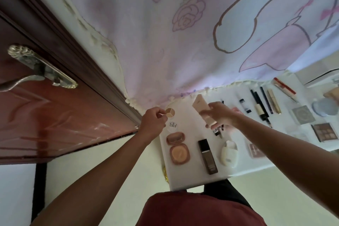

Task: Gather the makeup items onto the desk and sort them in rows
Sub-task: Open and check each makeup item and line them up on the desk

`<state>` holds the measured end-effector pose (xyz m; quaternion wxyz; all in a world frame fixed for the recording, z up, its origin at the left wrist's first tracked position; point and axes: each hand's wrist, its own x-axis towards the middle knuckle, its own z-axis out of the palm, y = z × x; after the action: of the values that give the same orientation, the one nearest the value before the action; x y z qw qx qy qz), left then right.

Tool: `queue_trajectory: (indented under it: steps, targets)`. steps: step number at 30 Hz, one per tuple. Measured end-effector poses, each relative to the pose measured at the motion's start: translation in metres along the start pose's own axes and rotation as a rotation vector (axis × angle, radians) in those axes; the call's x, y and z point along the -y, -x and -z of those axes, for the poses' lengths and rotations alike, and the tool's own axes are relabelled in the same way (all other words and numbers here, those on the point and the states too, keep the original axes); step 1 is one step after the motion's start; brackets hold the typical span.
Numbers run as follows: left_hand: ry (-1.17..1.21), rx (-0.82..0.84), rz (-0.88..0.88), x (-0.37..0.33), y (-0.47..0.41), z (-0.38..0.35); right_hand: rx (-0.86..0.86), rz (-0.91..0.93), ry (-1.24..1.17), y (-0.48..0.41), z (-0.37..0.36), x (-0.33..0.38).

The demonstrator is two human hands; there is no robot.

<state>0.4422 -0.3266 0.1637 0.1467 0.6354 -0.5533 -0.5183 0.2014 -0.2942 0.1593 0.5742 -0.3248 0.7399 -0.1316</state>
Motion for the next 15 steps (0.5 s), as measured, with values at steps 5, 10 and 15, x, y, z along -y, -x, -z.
queue_trajectory:
  steps: [5,10,15]
  targets:
    - [-0.221,0.011,-0.233,-0.031,-0.005,0.001,0.026,0.19,0.021,0.046,0.034,0.013]
    - [-0.467,0.107,-0.565,-0.063,0.005,0.0,0.01,0.256,-0.264,0.067,0.043,0.024]
    - [-0.594,0.11,-0.768,-0.072,0.013,-0.004,0.132,0.264,-0.435,0.08,0.038,0.033]
